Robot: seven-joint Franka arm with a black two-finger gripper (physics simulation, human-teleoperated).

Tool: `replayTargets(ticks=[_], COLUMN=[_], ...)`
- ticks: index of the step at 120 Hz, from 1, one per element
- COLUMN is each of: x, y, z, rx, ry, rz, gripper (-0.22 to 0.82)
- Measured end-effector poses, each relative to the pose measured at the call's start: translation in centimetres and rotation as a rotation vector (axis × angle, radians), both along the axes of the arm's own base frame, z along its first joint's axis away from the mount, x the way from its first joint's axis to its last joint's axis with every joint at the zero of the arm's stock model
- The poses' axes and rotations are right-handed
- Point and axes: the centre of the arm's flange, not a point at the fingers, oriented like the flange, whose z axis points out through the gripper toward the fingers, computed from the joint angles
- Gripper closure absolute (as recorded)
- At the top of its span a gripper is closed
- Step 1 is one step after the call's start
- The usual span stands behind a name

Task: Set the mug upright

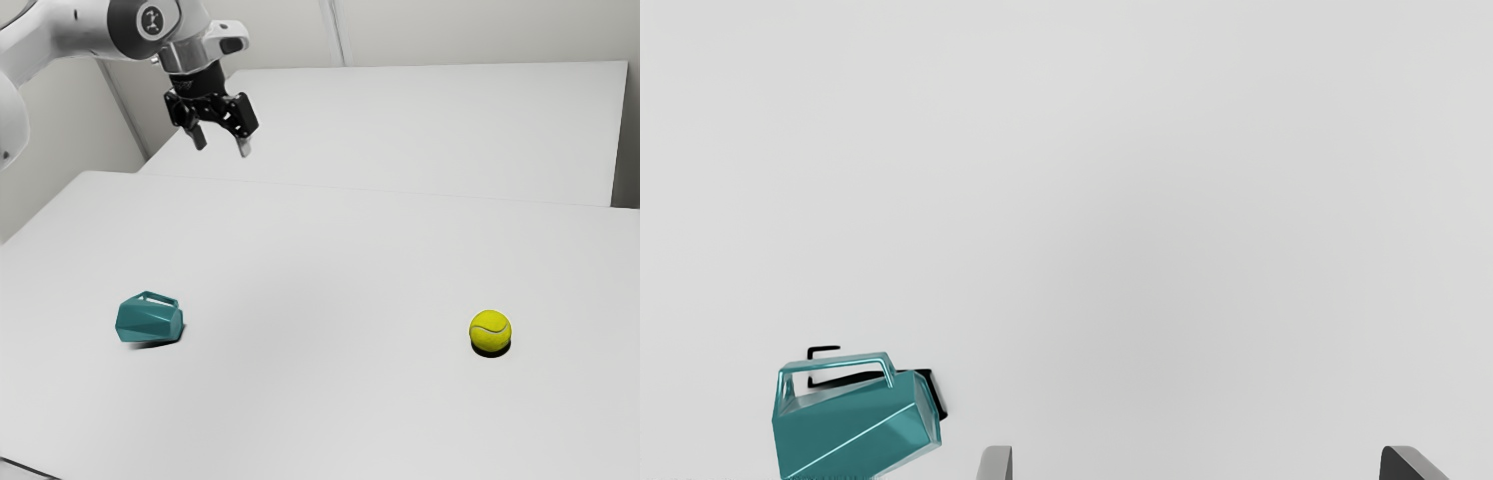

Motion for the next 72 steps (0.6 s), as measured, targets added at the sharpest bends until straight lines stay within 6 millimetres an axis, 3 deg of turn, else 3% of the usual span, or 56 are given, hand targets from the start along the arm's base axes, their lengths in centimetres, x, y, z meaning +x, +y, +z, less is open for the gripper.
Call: replayTargets(ticks=[38, 58, 72], x=[-0.1, -0.1, -0.5], y=[0.9, 7.2, 9.2], z=[-0.3, -4.6, -7.5], rx=[-0.023, -0.165, -0.224], ry=[0.006, 0.087, 0.137], rz=[0.024, 0.163, 0.218], gripper=[0.0, 0.0, 0.0])
